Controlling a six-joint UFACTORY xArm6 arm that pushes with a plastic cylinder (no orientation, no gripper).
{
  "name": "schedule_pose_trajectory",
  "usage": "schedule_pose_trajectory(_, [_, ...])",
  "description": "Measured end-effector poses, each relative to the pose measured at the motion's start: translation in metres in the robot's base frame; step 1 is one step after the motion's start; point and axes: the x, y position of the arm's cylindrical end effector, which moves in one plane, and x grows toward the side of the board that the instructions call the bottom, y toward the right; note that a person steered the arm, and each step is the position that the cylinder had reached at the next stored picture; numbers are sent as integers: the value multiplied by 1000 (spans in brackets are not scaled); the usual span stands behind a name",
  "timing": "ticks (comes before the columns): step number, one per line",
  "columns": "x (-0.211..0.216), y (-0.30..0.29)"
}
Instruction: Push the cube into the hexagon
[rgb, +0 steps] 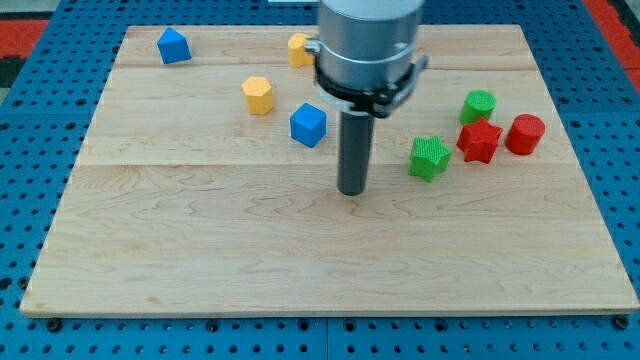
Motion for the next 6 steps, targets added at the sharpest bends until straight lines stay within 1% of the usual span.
schedule_pose_trajectory(1, [-30,-15])
schedule_pose_trajectory(2, [-72,-27])
schedule_pose_trajectory(3, [-105,-19])
schedule_pose_trajectory(4, [-122,-84])
schedule_pose_trajectory(5, [-154,-82])
schedule_pose_trajectory(6, [-169,-100])
